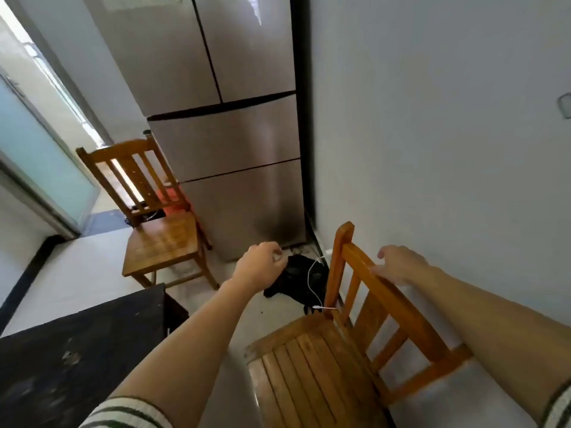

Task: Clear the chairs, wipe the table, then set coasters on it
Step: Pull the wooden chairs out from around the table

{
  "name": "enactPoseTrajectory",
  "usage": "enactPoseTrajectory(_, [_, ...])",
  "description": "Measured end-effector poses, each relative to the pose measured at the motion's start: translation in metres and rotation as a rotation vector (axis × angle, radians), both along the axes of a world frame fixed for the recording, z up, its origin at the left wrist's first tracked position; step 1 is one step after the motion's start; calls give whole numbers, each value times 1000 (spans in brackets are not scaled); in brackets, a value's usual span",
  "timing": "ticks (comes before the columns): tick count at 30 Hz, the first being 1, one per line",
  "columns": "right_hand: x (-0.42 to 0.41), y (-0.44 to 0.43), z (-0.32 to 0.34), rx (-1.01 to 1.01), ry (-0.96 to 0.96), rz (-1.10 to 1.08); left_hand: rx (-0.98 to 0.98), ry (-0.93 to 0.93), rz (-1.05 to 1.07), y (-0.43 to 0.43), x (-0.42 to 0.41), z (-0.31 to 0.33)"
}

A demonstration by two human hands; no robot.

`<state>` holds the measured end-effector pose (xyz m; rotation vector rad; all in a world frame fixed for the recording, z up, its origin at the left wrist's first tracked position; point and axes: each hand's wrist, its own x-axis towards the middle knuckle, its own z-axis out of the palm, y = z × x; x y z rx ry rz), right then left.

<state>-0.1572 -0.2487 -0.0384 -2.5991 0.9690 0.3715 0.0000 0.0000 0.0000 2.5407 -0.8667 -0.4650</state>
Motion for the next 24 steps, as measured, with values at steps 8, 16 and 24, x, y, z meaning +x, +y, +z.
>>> enactPoseTrajectory(8, [-7,-32,-51,432,146,11,41,104,10,-93,27,-46])
enactPoseTrajectory(16, [-16,-33,-80,612,-30,-58,-44,278,-116,-175,33,-84])
enactPoseTrajectory(24, [-10,-21,-83,513,-145,-120,-35,119,-265,-181,55,-101])
